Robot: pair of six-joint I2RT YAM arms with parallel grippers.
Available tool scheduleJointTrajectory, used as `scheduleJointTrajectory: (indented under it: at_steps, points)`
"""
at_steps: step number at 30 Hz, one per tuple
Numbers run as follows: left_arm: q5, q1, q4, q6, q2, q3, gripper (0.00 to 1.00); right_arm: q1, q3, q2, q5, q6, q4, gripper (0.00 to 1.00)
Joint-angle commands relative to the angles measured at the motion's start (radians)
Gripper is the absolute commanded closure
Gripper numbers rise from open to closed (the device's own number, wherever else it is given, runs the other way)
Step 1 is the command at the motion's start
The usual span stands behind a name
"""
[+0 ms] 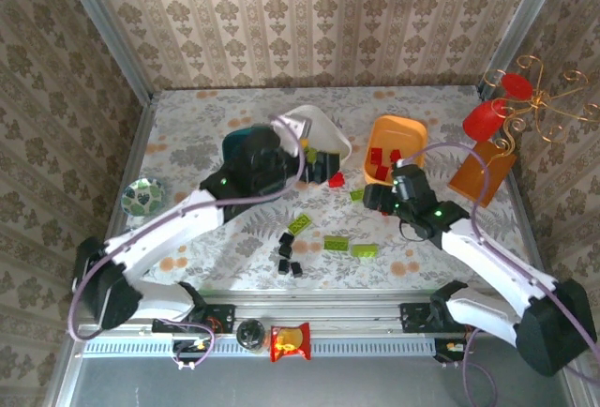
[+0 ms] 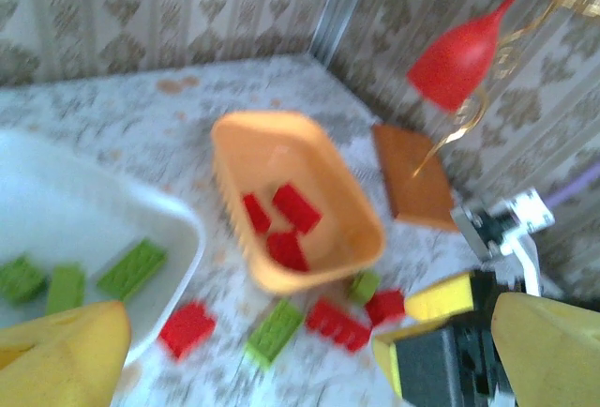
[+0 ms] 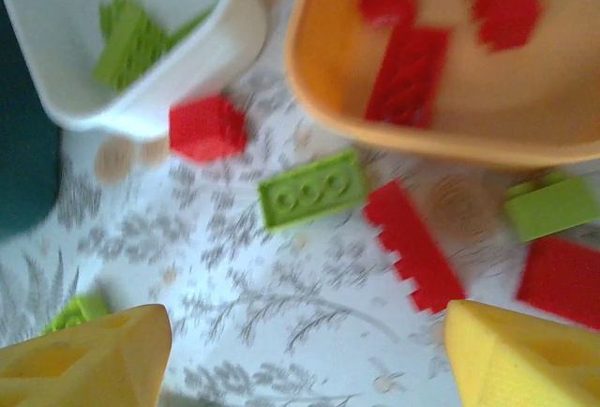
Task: Sort the legos into containers by color
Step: Pick up the lego from the bottom-center of the table.
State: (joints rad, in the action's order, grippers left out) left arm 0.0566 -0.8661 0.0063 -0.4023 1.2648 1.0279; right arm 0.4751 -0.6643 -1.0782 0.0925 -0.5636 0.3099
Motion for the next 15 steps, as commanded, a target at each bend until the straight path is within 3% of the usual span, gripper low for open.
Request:
scheduleJointTrajectory:
  at_steps: [1, 9, 15]
  points:
    - [-0.158, -0.039, -0.075, 0.02, -0.134, -0.148, 0.0, 0.074, -0.021, -0.08, -0.082, 0.062, -0.015, 0.22]
    - [-0.294, -0.063, -0.234, -0.091, -0.505, -0.424, 0.0, 0.24, -0.058, -0.288, -0.161, 0.115, -0.054, 0.2]
    - [-0.353, -0.064, -0.303, -0.157, -0.705, -0.547, 0.0, 0.324, -0.165, -0.41, -0.1, 0.076, -0.122, 0.2]
